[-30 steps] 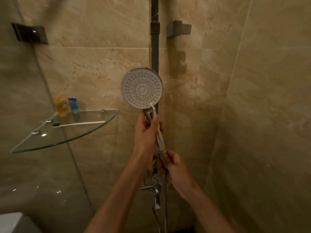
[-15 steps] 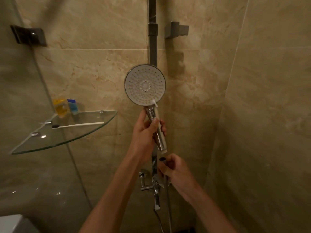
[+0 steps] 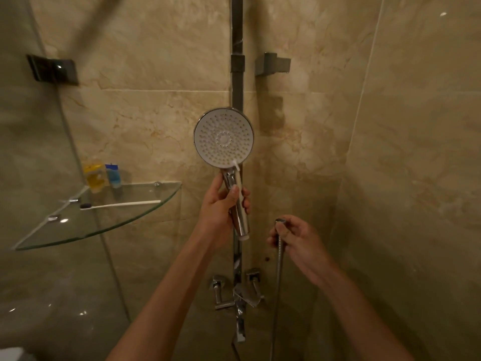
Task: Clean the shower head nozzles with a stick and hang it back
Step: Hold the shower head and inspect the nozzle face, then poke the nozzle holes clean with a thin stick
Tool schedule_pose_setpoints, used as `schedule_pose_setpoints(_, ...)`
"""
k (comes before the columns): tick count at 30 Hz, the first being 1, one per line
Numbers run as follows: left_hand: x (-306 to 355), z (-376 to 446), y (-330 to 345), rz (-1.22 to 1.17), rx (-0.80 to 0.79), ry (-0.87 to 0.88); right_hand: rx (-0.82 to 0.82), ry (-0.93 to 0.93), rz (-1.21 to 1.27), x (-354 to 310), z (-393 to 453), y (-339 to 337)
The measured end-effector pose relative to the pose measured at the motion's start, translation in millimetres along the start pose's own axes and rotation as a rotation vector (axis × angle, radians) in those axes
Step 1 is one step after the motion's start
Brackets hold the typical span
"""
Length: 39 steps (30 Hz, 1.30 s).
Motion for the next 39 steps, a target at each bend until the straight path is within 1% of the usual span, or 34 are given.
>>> schedule_pose_setpoints(3,6,7,-3,0.019,0.016,0.01,-0.006,-0.067,-0.07,-28,19,-3)
schedule_pose_setpoints(6,12,16,-8,0.053,0.045,0.013,0.022,-0.124,-0.208,-60,41,-7)
schedule_pose_setpoints(9,19,27,-14,0.06,0.055,0.01,0.055,-0.182,-0.294,-96,66,-12)
schedule_pose_setpoints(16,46,64,-29,0.074,0.059,0.056,0.134,-0.327,-0.311,-182,126,-27)
schedule_pose_setpoints(20,65,83,-32,0.087,0.053,0.093,0.205,-0.399,-0.389,-232,156,-33)
schedule_pose_setpoints(24,79,97,-31,0.117,0.036,0.112,0.264,-0.467,-0.387,-281,182,-30)
schedule_pose_setpoints(29,89,110,-26,0.148,0.025,0.127,0.263,-0.532,-0.43,-333,207,-16)
schedule_pose_setpoints(33,91,117,-20,0.136,0.027,0.125,0.298,-0.504,-0.441,-359,229,-12)
schedule_pose_setpoints(39,92,122,-20,0.123,0.036,0.11,0.206,-0.559,-0.539,-376,247,11)
Point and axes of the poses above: each hand's wrist, its own z-axis towards the middle knuckle, its own y-axis out of the palm, x = y × z, the point moved 8 cm from there along z, towards the middle knuckle, and after that the axes turned 3 degrees about -x, right-handed, at the moved point
